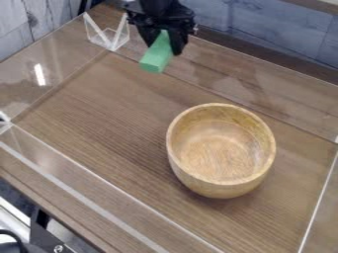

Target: Move green stick from inside the wooden bowl to the table next to it

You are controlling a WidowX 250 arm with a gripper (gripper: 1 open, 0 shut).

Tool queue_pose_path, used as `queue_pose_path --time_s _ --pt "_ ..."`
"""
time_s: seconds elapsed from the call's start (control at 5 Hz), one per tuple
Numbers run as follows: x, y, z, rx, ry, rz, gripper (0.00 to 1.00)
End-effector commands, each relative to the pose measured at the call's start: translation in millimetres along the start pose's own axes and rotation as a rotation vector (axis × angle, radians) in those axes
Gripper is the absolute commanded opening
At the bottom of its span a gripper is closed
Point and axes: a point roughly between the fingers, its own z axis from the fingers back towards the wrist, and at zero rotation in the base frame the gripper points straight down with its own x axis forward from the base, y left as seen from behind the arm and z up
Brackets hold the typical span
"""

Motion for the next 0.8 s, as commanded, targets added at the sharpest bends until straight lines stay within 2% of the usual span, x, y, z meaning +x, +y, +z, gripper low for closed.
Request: queue_pose_path --time_s 0.0,0.4,0.6 --pt "25.2 0.5 24.4 -0.001 -0.080 -0.098 0.00" --pt "25.3 17.4 -9.7 0.027 -0.055 -0.105 0.00" --pt "22.8 25.4 -16.8 0.029 -0.058 -0.125 0.00"
